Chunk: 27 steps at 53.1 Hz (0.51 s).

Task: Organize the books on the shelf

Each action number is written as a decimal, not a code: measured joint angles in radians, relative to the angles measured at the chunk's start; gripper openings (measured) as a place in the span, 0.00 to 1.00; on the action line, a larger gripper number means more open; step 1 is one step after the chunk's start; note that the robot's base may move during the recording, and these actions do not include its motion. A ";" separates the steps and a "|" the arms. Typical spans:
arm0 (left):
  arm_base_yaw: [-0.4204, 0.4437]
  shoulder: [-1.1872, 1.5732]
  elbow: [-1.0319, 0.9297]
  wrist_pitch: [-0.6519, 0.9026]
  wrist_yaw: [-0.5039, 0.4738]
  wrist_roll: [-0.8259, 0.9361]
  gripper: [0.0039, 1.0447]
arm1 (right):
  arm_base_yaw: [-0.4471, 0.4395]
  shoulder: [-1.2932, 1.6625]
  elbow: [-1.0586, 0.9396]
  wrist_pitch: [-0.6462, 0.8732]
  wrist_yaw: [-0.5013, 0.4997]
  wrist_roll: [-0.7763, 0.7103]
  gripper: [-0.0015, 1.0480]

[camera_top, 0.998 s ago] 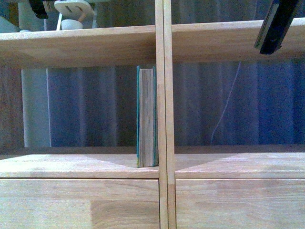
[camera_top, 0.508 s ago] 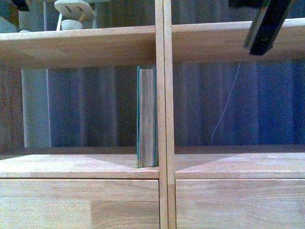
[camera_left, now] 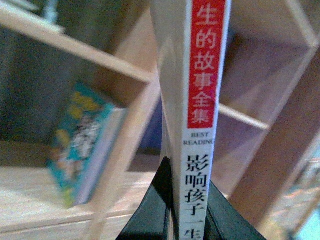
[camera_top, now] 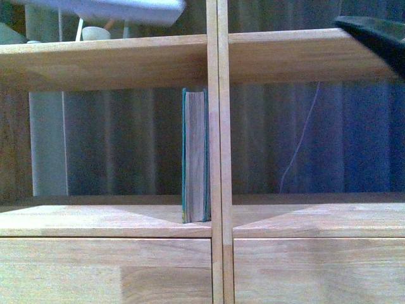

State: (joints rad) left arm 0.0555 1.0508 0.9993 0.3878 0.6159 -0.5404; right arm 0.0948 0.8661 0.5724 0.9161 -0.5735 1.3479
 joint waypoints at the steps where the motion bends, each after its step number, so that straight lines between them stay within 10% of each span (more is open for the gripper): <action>1: 0.013 0.014 0.000 -0.017 -0.016 0.050 0.06 | -0.032 -0.025 -0.008 -0.008 -0.019 0.005 0.93; 15: 0.083 0.310 0.071 -0.022 -0.200 0.437 0.06 | -0.430 -0.403 -0.102 -0.274 -0.201 -0.214 0.93; 27: 0.020 0.513 0.172 0.025 -0.257 0.613 0.06 | -0.336 -0.467 -0.164 -0.374 -0.084 -0.612 0.93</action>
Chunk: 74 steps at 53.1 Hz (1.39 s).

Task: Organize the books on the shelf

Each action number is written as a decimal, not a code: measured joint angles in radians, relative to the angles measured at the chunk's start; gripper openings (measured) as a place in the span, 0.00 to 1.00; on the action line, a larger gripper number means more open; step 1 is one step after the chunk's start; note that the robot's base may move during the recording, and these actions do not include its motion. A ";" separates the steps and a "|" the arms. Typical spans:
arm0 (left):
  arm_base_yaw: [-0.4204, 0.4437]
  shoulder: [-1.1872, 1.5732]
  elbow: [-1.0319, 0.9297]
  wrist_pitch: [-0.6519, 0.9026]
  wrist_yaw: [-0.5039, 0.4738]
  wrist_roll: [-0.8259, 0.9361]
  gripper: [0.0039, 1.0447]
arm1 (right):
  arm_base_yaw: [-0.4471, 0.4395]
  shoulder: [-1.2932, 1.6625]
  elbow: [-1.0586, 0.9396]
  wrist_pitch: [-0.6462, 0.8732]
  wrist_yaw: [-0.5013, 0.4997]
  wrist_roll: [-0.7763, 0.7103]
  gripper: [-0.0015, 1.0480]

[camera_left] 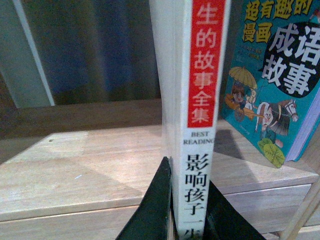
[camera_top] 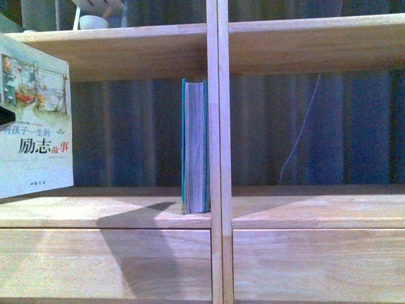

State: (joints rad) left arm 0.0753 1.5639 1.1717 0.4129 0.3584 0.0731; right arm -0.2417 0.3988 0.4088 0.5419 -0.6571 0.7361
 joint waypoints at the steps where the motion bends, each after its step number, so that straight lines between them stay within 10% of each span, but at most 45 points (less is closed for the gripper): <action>1: -0.007 0.010 0.008 0.000 0.000 0.008 0.06 | 0.015 -0.005 0.000 -0.013 0.016 -0.029 0.93; 16: -0.075 0.134 0.176 -0.028 -0.034 0.102 0.06 | 0.046 -0.015 0.000 -0.028 0.032 -0.159 0.93; 23: -0.089 0.214 0.259 -0.056 -0.058 0.128 0.06 | 0.212 -0.063 0.094 -0.534 0.514 -0.466 0.74; 28: -0.094 0.259 0.297 -0.064 -0.080 0.142 0.06 | 0.232 -0.103 0.034 -0.666 0.640 -0.600 0.61; 50: -0.176 0.398 0.449 -0.038 -0.155 0.215 0.06 | 0.238 -0.222 -0.180 -0.603 0.654 -0.726 0.02; 74: -0.262 0.578 0.582 0.105 -0.269 0.303 0.06 | 0.238 -0.303 -0.303 -0.562 0.654 -0.729 0.03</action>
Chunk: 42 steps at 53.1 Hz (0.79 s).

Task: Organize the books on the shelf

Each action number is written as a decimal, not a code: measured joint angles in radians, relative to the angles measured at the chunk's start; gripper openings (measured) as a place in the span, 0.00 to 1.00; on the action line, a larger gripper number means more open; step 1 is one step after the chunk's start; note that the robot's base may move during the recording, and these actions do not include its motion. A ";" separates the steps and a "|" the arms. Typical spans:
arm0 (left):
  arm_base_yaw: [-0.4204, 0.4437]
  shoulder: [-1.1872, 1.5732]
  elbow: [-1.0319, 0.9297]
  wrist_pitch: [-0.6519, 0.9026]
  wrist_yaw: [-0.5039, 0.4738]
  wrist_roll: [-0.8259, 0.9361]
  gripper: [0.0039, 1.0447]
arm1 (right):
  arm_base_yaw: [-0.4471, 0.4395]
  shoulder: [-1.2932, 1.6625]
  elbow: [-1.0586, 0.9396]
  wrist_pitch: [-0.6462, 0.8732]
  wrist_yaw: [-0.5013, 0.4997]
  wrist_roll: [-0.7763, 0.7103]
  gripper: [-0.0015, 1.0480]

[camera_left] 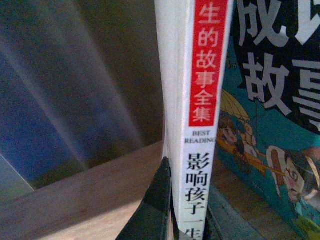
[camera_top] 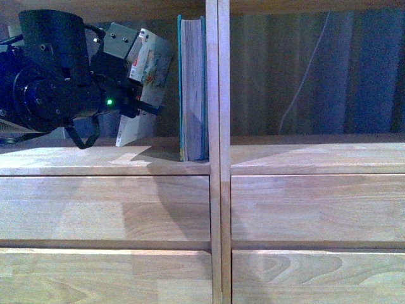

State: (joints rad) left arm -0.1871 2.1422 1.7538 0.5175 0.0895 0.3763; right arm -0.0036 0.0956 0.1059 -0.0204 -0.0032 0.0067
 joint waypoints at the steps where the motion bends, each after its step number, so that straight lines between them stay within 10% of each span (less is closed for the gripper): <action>1: -0.001 0.004 0.005 0.008 -0.004 -0.002 0.06 | 0.000 -0.004 -0.004 0.000 0.000 0.000 0.03; 36: -0.005 0.119 0.064 0.064 -0.087 -0.055 0.06 | 0.000 -0.084 -0.090 0.016 0.001 -0.001 0.03; 42: -0.006 0.123 0.080 0.051 -0.095 -0.075 0.06 | 0.000 -0.087 -0.090 0.016 0.002 -0.002 0.19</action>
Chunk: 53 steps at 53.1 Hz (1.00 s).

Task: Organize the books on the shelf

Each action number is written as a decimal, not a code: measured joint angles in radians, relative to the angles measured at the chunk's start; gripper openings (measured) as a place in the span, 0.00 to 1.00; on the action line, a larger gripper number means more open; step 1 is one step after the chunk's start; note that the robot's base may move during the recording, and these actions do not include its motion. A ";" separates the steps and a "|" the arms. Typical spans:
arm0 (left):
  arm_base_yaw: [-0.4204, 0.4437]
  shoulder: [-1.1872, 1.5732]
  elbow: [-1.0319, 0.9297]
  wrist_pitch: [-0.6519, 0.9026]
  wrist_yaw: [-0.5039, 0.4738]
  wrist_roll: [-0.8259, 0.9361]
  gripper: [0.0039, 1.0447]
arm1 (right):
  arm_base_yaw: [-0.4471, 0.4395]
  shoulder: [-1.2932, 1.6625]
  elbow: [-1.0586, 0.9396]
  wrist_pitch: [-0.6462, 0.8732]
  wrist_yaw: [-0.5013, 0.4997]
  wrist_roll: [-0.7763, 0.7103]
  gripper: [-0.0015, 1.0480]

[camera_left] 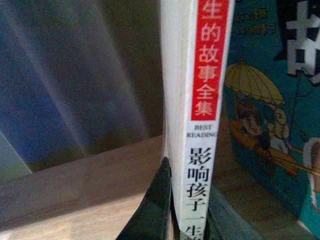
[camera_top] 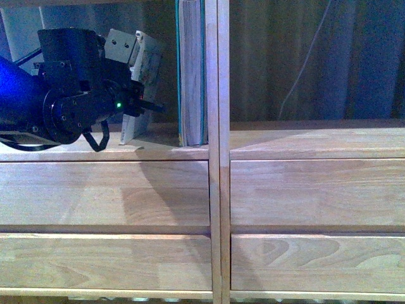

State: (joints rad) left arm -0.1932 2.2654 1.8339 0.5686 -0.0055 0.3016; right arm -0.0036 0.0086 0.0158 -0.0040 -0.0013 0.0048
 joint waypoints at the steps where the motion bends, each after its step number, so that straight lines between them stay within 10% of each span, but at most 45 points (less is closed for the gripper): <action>1: 0.000 0.001 0.002 -0.002 0.000 0.000 0.06 | 0.000 0.000 0.000 0.000 0.000 0.000 0.23; 28: -0.040 0.013 0.048 -0.045 -0.006 -0.004 0.06 | 0.000 -0.002 0.000 0.000 -0.002 0.000 0.95; 39: -0.042 0.013 0.050 -0.070 -0.021 -0.005 0.06 | 0.000 -0.002 0.000 0.000 -0.001 0.000 0.93; 53: -0.042 0.013 0.052 -0.126 -0.040 -0.004 0.44 | 0.000 -0.002 0.000 0.000 -0.002 0.000 0.93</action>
State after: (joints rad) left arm -0.2356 2.2784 1.8858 0.4423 -0.0460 0.2974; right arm -0.0036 0.0063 0.0158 -0.0040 -0.0029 0.0048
